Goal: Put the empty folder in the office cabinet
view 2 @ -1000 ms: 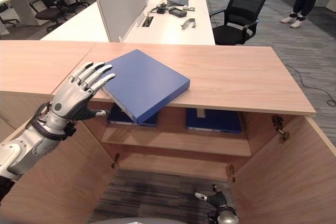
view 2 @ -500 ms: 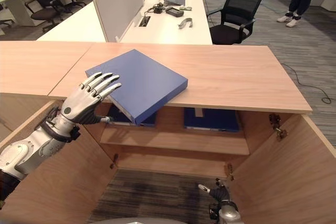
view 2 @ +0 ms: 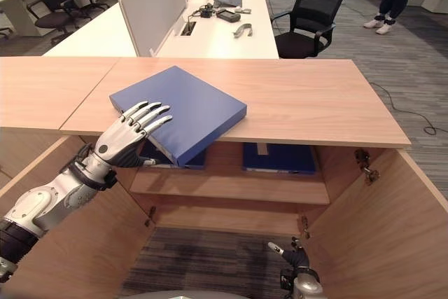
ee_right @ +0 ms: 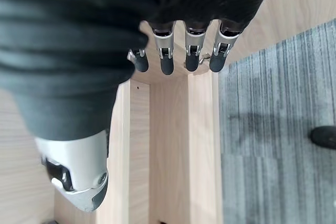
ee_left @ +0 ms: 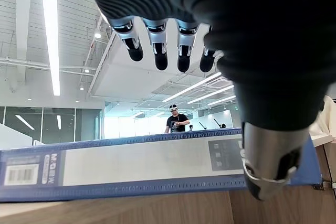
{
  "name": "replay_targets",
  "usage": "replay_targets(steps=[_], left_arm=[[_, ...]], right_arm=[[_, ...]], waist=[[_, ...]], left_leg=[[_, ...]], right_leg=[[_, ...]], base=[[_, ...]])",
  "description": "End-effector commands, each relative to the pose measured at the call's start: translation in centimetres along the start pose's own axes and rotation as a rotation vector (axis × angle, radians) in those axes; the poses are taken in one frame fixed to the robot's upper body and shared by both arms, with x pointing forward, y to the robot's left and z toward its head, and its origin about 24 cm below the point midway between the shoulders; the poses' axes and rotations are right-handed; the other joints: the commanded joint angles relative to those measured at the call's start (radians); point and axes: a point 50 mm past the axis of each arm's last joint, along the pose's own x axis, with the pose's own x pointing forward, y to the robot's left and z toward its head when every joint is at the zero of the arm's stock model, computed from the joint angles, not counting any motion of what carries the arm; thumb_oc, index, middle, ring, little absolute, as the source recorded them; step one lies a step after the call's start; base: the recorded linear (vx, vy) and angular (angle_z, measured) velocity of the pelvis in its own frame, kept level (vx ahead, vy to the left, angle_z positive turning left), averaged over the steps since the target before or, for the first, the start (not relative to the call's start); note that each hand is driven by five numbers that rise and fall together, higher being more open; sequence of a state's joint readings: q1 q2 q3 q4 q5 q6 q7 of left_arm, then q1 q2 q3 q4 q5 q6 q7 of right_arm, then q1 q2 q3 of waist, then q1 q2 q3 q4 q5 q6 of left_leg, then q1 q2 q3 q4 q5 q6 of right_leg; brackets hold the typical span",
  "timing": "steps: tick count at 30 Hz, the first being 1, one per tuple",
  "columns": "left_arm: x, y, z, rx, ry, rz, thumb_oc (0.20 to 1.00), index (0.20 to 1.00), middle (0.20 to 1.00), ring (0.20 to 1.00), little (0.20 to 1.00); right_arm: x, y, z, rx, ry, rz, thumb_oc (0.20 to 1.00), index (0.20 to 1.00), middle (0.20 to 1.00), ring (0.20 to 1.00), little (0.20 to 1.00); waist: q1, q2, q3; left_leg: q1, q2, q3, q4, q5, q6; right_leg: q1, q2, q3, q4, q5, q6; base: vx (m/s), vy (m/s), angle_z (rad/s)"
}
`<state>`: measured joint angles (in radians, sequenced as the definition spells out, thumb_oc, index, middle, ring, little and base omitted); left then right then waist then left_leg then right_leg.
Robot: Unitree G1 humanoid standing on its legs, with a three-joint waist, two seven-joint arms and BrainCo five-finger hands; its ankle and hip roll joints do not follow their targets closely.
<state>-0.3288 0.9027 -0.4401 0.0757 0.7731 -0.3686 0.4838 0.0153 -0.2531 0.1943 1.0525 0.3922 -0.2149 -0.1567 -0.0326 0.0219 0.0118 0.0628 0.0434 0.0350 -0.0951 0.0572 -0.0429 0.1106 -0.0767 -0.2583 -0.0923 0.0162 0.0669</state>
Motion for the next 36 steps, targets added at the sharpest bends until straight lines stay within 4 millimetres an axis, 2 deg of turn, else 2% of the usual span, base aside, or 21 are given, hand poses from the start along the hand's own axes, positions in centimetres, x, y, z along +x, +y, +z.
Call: replay_targets(steps=[1, 17, 29, 36], left_arm=[[2.7, 2.1, -1.5, 0.072, 0.003, 0.093, 1.0, 1.0, 1.0, 1.0, 1.0], [3.4, 0.7, -1.0, 0.043, -0.01, 0.036, 1.0, 1.0, 1.0, 1.0, 1.0], [2.2, -1.3, -1.9, 0.062, 0.041, -0.071, 1.0, 1.0, 1.0, 1.0, 1.0], [2.1, -1.4, -2.4, 0.073, 0.059, -0.077, 1.0, 1.0, 1.0, 1.0, 1.0]], right_arm=[[0.8, 0.9, 3.2, 0.083, -0.114, 0.007, 1.0, 1.0, 1.0, 1.0, 1.0], [0.8, 0.6, 3.2, 0.239, -0.114, -0.027, 1.0, 1.0, 1.0, 1.0, 1.0], [0.8, 0.4, 3.5, 0.313, -0.127, -0.038, 1.0, 1.0, 1.0, 1.0, 1.0], [0.8, 0.4, 3.4, 0.326, -0.126, -0.038, 1.0, 1.0, 1.0, 1.0, 1.0]], waist=[[-0.002, -0.027, 0.006], [-0.018, -0.025, 0.005], [-0.022, -0.024, 0.003], [-0.023, -0.025, 0.004]], left_leg=[[0.047, 0.002, 0.008, 0.008, -0.112, -0.027], [0.053, 0.004, 0.017, 0.008, -0.117, -0.025], [0.054, 0.003, 0.021, 0.008, -0.118, -0.024], [0.054, 0.003, 0.022, 0.008, -0.117, -0.023]], right_leg=[[-0.007, -0.058, 0.024, 0.044, -0.029, 0.119], [-0.009, -0.057, 0.035, 0.047, -0.03, 0.12], [-0.01, -0.057, 0.037, 0.05, -0.031, 0.121], [-0.012, -0.057, 0.038, 0.054, -0.032, 0.122]], base=[[0.0, 0.0, 0.0], [0.0, 0.0, -0.01], [0.0, 0.0, 0.0], [0.0, 0.0, 0.0]])
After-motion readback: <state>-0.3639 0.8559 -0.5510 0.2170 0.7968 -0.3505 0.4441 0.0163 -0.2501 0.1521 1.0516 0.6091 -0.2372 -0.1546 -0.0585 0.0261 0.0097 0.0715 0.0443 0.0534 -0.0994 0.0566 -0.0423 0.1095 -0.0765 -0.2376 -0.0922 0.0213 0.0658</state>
